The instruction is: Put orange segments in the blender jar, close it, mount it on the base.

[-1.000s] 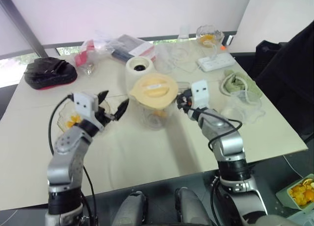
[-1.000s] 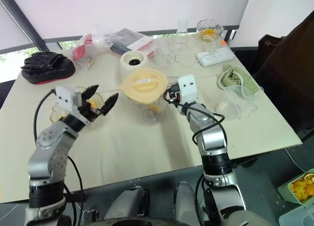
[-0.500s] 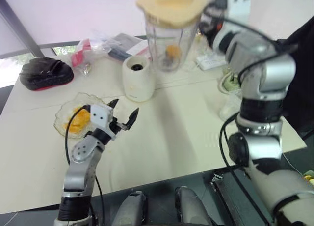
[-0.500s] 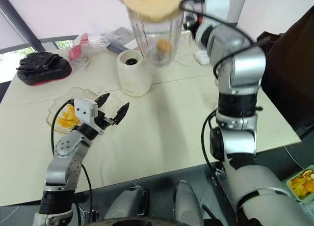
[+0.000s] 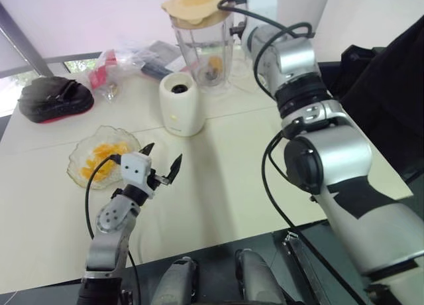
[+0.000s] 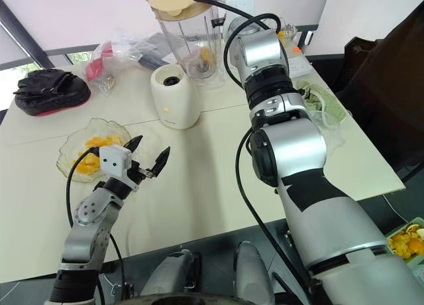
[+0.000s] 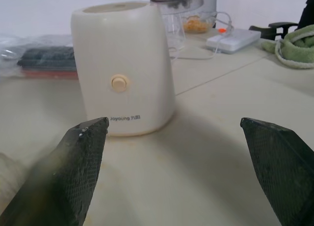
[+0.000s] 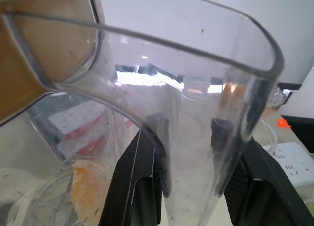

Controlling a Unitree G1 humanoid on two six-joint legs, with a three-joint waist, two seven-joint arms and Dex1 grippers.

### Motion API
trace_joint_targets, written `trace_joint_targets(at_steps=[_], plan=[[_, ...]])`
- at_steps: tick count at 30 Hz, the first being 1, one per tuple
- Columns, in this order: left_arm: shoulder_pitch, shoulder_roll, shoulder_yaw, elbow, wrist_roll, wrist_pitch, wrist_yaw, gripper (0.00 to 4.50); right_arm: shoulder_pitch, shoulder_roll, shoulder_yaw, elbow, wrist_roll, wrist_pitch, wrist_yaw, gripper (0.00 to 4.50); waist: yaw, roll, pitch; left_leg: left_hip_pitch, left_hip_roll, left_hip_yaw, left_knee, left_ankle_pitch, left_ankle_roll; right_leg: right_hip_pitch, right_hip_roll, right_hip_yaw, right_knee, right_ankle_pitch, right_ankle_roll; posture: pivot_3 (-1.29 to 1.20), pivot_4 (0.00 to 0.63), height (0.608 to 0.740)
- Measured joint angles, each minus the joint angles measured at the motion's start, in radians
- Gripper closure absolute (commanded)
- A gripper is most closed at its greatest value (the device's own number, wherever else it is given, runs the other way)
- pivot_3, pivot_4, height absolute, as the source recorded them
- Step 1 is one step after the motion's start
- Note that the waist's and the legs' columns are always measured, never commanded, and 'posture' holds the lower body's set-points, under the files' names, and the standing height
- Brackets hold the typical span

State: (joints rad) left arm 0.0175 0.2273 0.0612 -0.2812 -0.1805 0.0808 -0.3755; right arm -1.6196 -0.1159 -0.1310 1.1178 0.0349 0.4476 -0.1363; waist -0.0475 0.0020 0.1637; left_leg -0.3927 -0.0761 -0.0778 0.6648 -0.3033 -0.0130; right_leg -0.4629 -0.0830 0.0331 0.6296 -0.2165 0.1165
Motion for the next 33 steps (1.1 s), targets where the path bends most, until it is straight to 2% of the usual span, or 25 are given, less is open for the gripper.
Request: trace_joint_targets(at_steps=[6, 13, 22, 33], plan=[[0.021, 0.008, -0.001, -0.03, 0.001, -0.001, 0.014, 0.03, -0.074, 0.03, -0.043, 0.096, 0.027, -0.085, -0.006, 3.5, -0.022, 0.001, 0.001, 0.0, 0.001, 0.0, -0.001, 0.0, 0.0, -0.001, 0.001, 0.0, 0.0, 0.0, 0.0, 0.0, 0.15, 0.74], [0.029, 0.017, -0.001, -0.042, 0.005, 0.0, 0.023, 0.03, -0.151, 0.059, -0.068, 0.107, 0.052, -0.143, -0.005, 3.5, -0.016, 0.001, 0.001, 0.0, 0.0, 0.0, -0.001, 0.0, 0.0, 0.0, 0.0, 0.0, 0.0, 0.0, 0.0, 0.0, 0.15, 0.74], [0.033, 0.022, -0.008, -0.05, 0.013, 0.007, 0.034, 0.03, -0.143, 0.132, -0.112, 0.156, 0.1, -0.149, -0.008, 3.5, -0.02, 0.001, 0.001, 0.0, 0.001, -0.001, -0.001, 0.0, 0.0, 0.0, 0.001, 0.0, 0.0, 0.0, 0.0, 0.0, 0.15, 0.74], [0.079, 0.033, -0.008, -0.103, 0.02, 0.029, 0.04, 0.03, -0.074, 0.154, -0.114, 0.176, 0.104, -0.171, -0.016, 3.5, -0.02, 0.001, 0.0, 0.0, 0.001, -0.001, 0.0, 0.0, 0.0, 0.001, 0.001, 0.0, 0.001, 0.0, 0.0, 0.0, 0.15, 0.74]])
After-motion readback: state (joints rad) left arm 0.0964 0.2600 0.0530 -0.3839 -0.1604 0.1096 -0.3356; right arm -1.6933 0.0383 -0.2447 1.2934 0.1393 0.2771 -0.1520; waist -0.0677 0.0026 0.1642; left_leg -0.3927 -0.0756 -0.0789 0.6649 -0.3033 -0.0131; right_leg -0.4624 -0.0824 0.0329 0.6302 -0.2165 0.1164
